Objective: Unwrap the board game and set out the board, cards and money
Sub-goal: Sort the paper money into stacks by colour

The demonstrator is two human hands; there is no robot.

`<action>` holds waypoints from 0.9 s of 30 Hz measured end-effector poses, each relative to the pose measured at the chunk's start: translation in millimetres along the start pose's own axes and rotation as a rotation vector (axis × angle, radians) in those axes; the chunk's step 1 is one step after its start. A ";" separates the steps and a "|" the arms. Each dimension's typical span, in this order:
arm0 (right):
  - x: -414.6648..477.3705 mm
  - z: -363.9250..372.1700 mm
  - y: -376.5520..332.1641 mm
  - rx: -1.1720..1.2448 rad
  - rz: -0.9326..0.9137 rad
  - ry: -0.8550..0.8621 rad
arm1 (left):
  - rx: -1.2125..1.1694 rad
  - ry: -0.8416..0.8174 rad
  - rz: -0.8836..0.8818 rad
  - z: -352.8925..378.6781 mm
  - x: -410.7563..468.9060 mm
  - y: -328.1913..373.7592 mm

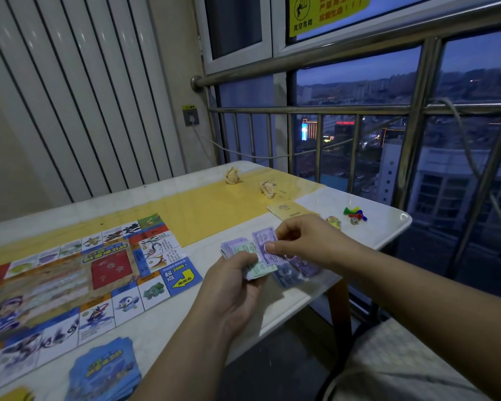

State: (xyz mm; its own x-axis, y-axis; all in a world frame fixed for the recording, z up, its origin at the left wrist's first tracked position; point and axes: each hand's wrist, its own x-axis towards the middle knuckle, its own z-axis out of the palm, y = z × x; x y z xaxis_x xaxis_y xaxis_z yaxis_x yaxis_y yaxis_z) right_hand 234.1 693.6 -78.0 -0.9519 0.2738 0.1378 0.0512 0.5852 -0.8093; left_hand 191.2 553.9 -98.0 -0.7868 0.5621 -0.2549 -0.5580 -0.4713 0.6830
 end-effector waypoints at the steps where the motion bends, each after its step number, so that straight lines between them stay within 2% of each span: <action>1: 0.5 -3.9 0.4 0.001 0.009 0.023 | 0.017 0.014 0.009 -1.0 1.6 0.6; 5: 4.0 -30.1 5.9 -0.114 0.056 0.112 | -0.011 0.064 0.034 -6.3 8.1 4.6; 9: 3.1 -31.5 18.7 -0.309 0.167 0.012 | 0.003 0.097 0.023 -9.4 7.4 3.9; 13: 2.8 -22.9 27.9 -0.510 0.179 -0.004 | 0.007 0.131 0.013 -7.7 7.0 -0.2; 15: 2.7 -22.0 29.8 -0.617 0.145 0.042 | 0.011 0.135 0.008 -7.7 7.5 -1.7; 17: 0.9 -23.0 25.7 -0.539 0.060 0.146 | 0.015 0.137 0.008 -6.9 8.0 -3.4; 19: -1.9 -22.9 16.8 -0.326 -0.023 0.190 | 0.029 0.126 0.018 -2.6 6.3 -6.7; 23: -7.9 -12.0 0.4 -0.111 -0.031 0.001 | 0.072 0.053 0.046 10.4 0.2 -17.2; 27: -5.6 -12.0 2.3 -0.074 -0.007 -0.027 | 0.019 0.066 -0.030 16.8 0.3 -16.3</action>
State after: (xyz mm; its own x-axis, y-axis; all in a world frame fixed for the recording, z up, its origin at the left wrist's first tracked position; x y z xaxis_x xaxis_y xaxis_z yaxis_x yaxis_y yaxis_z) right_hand 243.2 702.6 -73.8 -0.9600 0.2493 0.1270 0.0656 0.6418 -0.7640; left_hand 204.4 573.1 -97.7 -0.7860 0.5291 -0.3197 -0.5767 -0.4414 0.6874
